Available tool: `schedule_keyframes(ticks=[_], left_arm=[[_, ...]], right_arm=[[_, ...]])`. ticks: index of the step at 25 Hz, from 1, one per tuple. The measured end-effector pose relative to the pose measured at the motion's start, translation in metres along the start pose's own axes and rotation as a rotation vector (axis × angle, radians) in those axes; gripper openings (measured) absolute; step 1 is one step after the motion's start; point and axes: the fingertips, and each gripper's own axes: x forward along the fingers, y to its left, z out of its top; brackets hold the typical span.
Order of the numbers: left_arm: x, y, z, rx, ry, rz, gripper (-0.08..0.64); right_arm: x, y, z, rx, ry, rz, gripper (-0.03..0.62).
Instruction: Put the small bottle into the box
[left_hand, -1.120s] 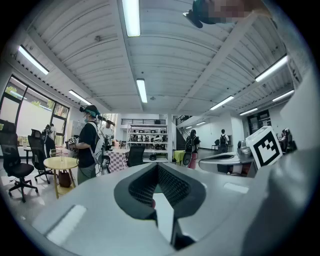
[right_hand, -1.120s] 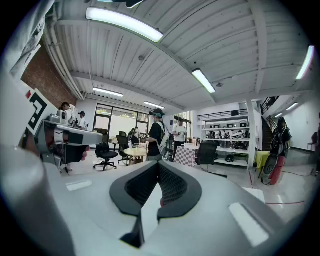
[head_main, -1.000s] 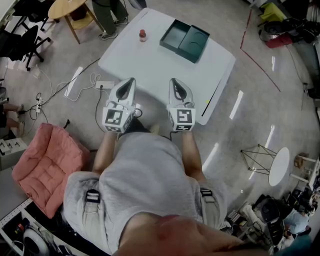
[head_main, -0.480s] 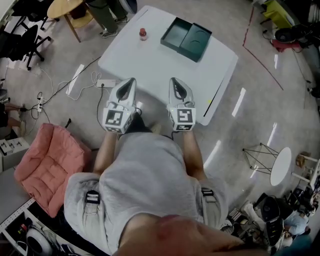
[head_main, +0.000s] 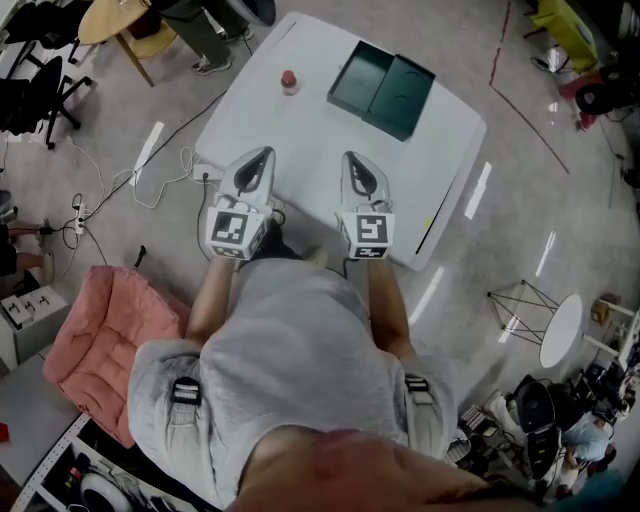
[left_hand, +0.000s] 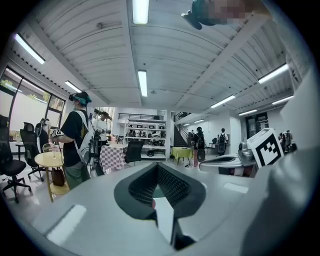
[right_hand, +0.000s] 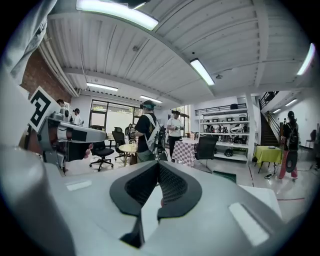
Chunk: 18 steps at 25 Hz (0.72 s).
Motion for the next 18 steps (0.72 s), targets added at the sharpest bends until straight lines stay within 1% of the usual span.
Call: schedule_keyframes(ticks=[7, 12, 18], left_arm=[[0.056, 0.056, 0.007, -0.004, 0.025, -0.028, 0.012], [0.094, 0.081, 0.004, 0.003, 0.053, -0.098, 0.012], [0.138, 0.105, -0.013, 0.000, 0.110, -0.177, 0.012]], right_arm=[[0.070, -0.015, 0.016, 0.022, 0.024, -0.038, 0.003], [0.108, -0.022, 0.020, 0.044, 0.045, -0.086, 0.003], [0.143, -0.030, 0.014, 0.072, 0.095, -0.145, 0.003]])
